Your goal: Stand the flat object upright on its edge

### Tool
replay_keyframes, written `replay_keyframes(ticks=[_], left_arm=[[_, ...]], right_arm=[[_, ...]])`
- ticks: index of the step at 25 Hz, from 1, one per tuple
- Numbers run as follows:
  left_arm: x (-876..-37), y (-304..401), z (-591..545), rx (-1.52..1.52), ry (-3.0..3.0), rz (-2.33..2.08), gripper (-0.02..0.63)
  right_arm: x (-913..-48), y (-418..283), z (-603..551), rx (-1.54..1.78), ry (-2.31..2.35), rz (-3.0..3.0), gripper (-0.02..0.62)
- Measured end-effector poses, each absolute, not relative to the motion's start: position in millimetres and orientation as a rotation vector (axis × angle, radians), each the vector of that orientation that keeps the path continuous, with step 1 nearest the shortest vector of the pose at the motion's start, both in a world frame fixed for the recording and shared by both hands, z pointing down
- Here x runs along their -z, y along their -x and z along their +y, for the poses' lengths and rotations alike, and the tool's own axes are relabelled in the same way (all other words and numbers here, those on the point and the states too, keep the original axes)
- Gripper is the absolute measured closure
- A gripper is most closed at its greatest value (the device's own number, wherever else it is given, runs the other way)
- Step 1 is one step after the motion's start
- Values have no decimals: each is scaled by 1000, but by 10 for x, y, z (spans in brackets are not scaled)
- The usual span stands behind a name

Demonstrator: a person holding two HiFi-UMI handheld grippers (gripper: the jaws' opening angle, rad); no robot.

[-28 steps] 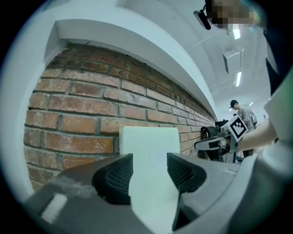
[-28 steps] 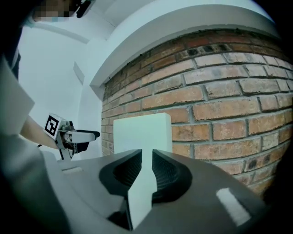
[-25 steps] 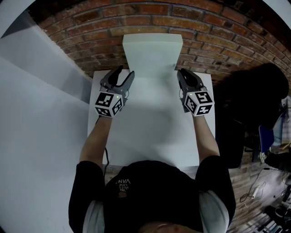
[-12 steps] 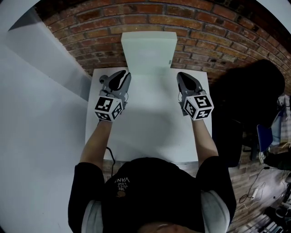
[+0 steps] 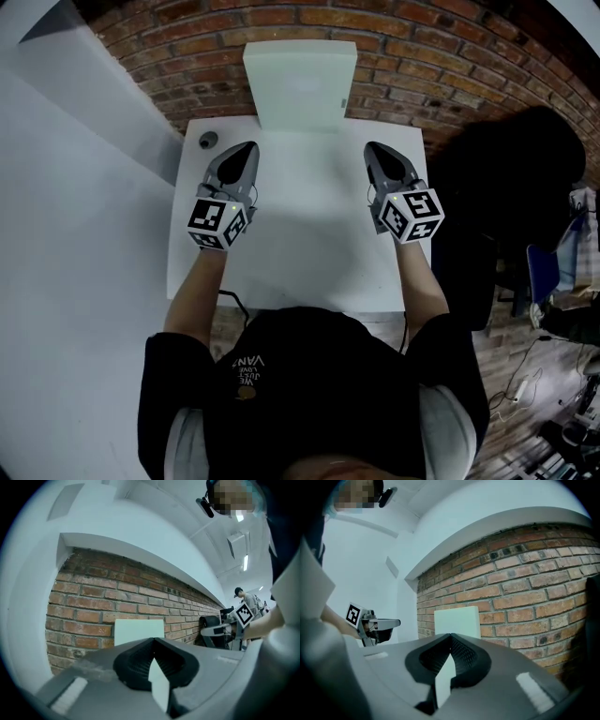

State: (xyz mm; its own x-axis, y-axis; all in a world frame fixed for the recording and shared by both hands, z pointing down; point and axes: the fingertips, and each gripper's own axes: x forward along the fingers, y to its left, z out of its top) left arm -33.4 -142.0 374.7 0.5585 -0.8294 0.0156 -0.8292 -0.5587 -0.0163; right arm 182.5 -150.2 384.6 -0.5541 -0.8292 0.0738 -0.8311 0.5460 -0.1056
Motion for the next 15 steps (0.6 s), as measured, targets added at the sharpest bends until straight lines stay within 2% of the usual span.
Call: replay_keyframes(ticks=[15], left_arm=[[-3818,127,-762,-14,2799,1521,606]], right_arm=[[-3878,-1967,-960,-231,-1424,-2800,594]])
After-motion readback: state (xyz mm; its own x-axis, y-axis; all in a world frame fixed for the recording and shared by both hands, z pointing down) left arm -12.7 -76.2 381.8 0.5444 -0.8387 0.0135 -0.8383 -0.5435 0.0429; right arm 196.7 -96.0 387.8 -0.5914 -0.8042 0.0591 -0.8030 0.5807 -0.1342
